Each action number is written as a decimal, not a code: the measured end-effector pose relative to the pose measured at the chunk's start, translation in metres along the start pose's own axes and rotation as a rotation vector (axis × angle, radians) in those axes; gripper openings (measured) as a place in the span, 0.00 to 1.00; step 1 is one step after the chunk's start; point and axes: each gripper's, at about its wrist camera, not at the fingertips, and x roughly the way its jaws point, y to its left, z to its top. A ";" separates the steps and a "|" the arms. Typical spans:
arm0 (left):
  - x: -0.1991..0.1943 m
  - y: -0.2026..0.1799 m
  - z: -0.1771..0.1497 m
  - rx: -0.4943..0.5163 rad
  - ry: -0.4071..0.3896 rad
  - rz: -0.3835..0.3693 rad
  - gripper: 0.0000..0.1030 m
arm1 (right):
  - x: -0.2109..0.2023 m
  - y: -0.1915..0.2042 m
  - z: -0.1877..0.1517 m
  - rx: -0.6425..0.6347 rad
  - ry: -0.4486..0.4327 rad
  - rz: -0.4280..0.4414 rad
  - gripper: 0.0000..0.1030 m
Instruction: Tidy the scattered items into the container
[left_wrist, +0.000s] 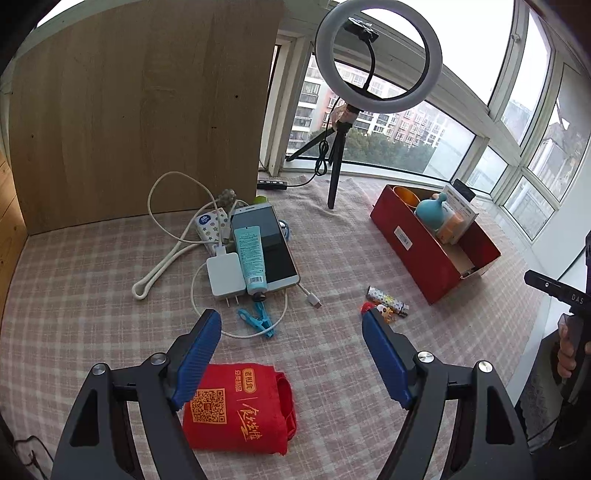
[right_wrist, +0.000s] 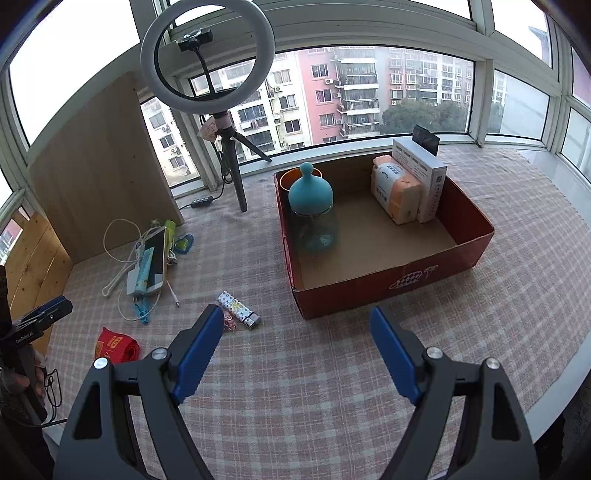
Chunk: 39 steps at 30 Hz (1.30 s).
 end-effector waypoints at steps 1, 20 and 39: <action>0.002 0.000 -0.001 -0.002 0.002 -0.007 0.75 | 0.001 0.001 -0.001 0.000 0.004 0.012 0.78; 0.097 0.012 0.019 0.083 0.092 -0.030 0.69 | 0.136 0.151 0.034 -0.330 0.120 0.245 0.57; 0.157 0.041 0.024 0.068 0.181 -0.028 0.51 | 0.293 0.207 0.055 -0.210 0.390 0.460 0.42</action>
